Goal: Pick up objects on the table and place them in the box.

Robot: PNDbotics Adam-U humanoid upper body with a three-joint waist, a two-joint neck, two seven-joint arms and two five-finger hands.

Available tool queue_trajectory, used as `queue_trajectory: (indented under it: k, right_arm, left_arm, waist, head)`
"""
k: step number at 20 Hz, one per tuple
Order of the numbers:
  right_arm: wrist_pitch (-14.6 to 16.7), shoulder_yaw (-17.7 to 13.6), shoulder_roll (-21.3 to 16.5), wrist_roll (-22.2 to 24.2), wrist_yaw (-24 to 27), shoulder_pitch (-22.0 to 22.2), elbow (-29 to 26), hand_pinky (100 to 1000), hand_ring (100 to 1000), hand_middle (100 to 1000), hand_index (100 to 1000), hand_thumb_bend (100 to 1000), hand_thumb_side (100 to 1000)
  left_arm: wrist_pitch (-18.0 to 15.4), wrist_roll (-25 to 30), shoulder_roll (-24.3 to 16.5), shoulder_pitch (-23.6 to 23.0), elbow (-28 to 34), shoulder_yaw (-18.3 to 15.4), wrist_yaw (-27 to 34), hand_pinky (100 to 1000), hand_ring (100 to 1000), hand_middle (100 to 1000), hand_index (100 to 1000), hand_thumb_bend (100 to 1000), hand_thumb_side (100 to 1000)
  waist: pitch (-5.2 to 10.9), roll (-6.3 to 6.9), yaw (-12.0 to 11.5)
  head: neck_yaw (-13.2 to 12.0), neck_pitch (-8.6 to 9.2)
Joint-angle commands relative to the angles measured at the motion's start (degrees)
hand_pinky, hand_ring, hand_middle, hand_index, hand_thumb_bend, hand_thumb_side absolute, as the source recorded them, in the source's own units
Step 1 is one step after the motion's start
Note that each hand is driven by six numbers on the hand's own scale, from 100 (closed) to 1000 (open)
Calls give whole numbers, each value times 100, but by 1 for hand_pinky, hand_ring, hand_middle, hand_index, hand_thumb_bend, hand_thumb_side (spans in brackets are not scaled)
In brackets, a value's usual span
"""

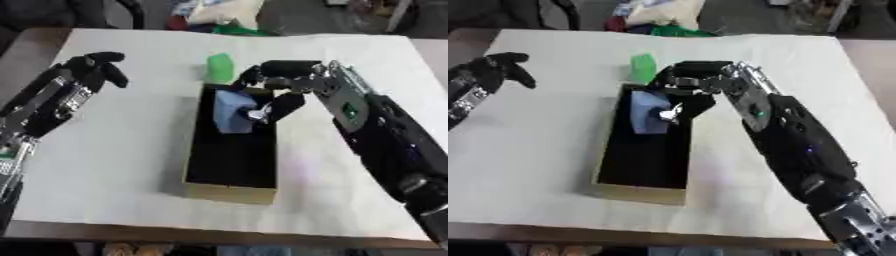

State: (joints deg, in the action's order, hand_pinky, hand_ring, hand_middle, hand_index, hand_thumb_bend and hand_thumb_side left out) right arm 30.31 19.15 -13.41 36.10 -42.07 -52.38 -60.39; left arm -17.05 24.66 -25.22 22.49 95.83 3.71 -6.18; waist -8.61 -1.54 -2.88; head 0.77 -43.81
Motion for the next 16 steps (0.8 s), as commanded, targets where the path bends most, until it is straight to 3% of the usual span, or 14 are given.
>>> queue_trajectory:
  k: [1, 8, 16]
  right_arm:
    - [237, -3, -65, 128, -102, -98, -97, 827, 864, 852, 972, 240, 787]
    - [286, 13, -196, -36, -327, -113, -370, 843, 873, 919, 1000, 352, 856]
    - [276, -2, -449, -135, -302, -107, -824, 846, 869, 930, 999, 354, 846]
  left_arm:
    - [-10, -11, -82, 65, 78, -50, -8, 793, 677, 627, 913, 104, 973]
    - [-15, -11, -95, 61, 78, -61, -19, 794, 678, 628, 914, 103, 972]
    - [-24, -44, -169, 107, 75, -76, -29, 794, 679, 629, 915, 100, 966]
  waist:
    - [72, 26, -3]
    - [71, 26, 31]
    - [94, 51, 108]
  head:
    - [21, -30]
    - [-2, -30]
    - [-42, -30]
